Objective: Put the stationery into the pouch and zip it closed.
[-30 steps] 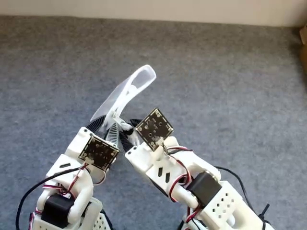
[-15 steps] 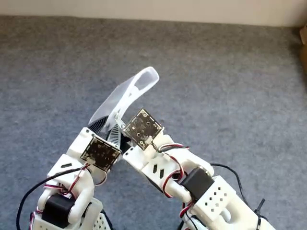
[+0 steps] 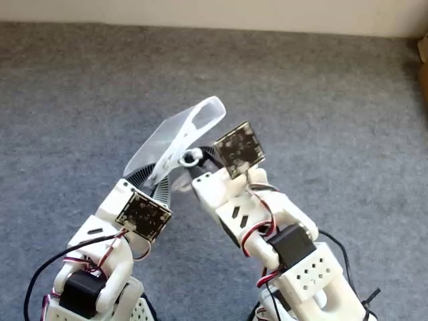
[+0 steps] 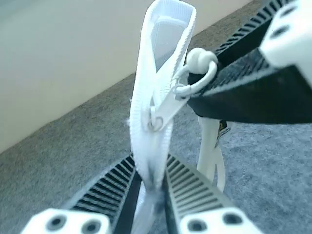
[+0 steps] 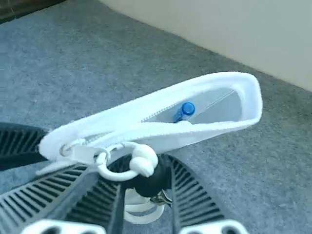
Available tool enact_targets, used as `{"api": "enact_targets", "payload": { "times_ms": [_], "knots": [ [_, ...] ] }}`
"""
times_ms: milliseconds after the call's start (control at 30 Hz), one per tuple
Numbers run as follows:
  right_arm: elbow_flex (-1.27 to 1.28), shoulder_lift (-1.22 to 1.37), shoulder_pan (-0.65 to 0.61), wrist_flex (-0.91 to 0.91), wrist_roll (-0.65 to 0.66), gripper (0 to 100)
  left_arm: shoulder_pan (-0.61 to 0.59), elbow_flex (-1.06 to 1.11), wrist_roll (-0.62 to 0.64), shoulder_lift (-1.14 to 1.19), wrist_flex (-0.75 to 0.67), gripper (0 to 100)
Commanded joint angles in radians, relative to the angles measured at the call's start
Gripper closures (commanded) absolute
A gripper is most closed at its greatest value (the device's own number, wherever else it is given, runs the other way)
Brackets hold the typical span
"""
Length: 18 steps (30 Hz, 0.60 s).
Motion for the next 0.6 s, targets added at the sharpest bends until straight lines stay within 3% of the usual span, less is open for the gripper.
{"api": "enact_targets", "payload": {
  "times_ms": [0, 300, 567],
  "knots": [
    [-0.104, -0.002, 0.076, -0.033, -0.052, 99.3, -0.018, -0.004, 0.011, -0.007, 0.009, 99],
    [-0.116, -0.01, 0.087, -0.016, -0.08, 99.3, -0.019, 0.001, 0.011, -0.007, 0.009, 99],
    [-0.306, -0.008, 0.079, 0.211, -0.074, 99.3, -0.019, 0.013, 0.008, -0.007, 0.003, 99]
  ]
}}
